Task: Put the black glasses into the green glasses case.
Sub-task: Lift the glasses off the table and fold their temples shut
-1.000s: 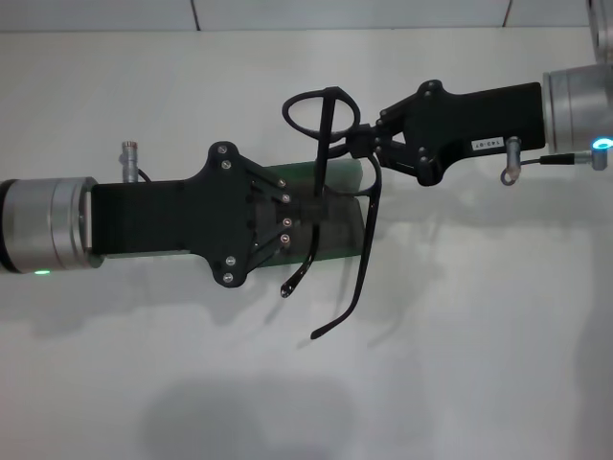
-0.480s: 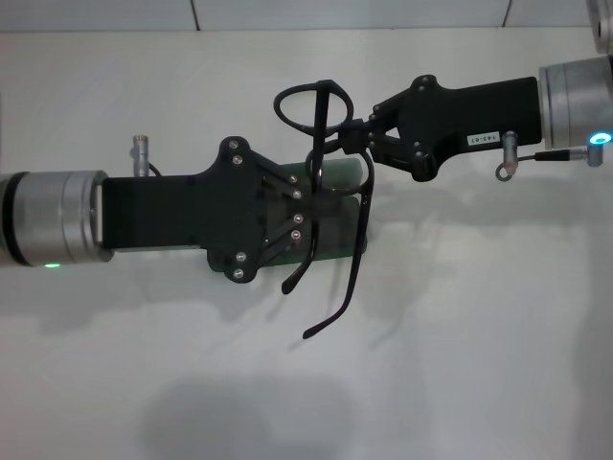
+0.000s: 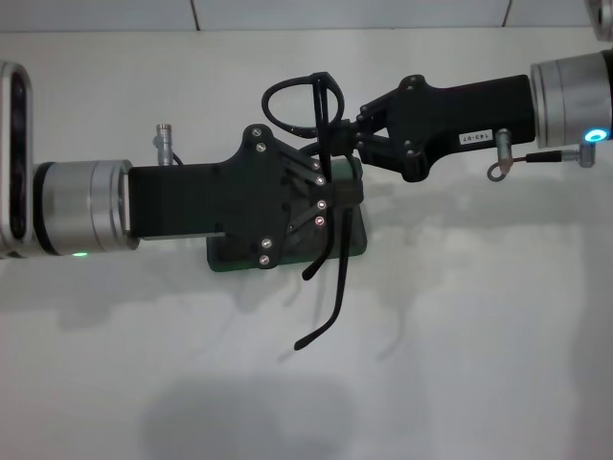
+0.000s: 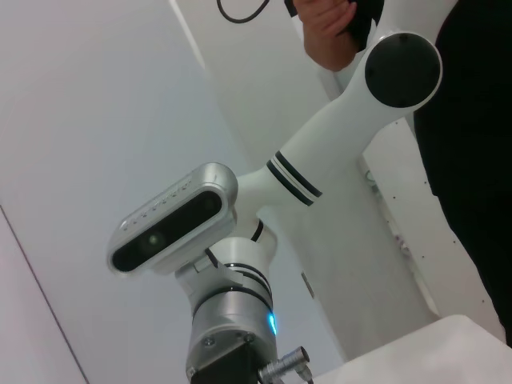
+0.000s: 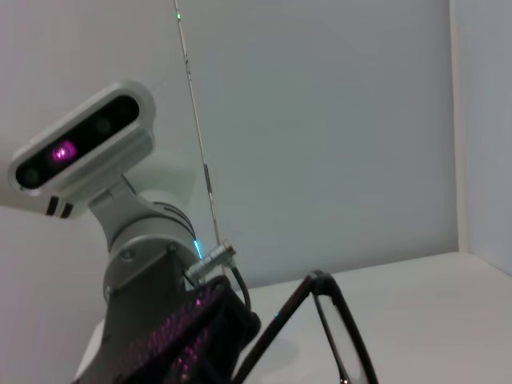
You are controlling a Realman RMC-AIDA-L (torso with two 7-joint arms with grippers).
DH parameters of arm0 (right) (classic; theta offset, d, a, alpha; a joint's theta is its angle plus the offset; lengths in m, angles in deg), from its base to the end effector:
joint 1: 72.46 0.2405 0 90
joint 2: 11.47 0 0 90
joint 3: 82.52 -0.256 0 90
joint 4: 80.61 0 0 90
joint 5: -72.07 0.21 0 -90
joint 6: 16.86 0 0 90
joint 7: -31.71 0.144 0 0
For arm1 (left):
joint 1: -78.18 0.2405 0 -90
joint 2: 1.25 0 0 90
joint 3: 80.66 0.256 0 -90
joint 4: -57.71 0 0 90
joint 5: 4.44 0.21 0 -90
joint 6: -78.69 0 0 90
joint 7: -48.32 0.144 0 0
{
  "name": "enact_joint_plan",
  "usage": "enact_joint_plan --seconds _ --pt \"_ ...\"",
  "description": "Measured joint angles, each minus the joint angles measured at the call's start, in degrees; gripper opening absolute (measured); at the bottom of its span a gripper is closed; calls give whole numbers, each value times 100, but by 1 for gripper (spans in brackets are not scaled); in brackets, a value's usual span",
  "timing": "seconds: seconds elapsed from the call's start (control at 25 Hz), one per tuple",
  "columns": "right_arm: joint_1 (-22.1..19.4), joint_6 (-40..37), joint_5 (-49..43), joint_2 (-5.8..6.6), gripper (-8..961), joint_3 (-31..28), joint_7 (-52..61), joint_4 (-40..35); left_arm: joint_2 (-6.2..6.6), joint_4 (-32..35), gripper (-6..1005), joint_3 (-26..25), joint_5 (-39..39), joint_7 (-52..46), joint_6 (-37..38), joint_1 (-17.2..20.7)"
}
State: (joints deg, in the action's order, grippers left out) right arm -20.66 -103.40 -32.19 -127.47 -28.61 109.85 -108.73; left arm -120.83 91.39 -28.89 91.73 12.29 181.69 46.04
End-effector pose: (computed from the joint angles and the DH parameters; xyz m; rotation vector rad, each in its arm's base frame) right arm 0.1296 0.3913 -0.0267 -2.9962 0.1731 0.7668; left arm -0.1981 0.3061 -0.0120 -2.6439 0.5754 -1.0540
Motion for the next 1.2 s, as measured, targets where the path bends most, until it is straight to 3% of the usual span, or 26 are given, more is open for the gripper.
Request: enact_joint_plan --seconds 0.44,1.2 --pt "8 -25 324 2 36 103 262 105 -70 -86 -2 0 -317 320 -156 34" --pt "-16 153 464 13 36 49 761 132 -54 -318 -2 71 -816 571 -168 30"
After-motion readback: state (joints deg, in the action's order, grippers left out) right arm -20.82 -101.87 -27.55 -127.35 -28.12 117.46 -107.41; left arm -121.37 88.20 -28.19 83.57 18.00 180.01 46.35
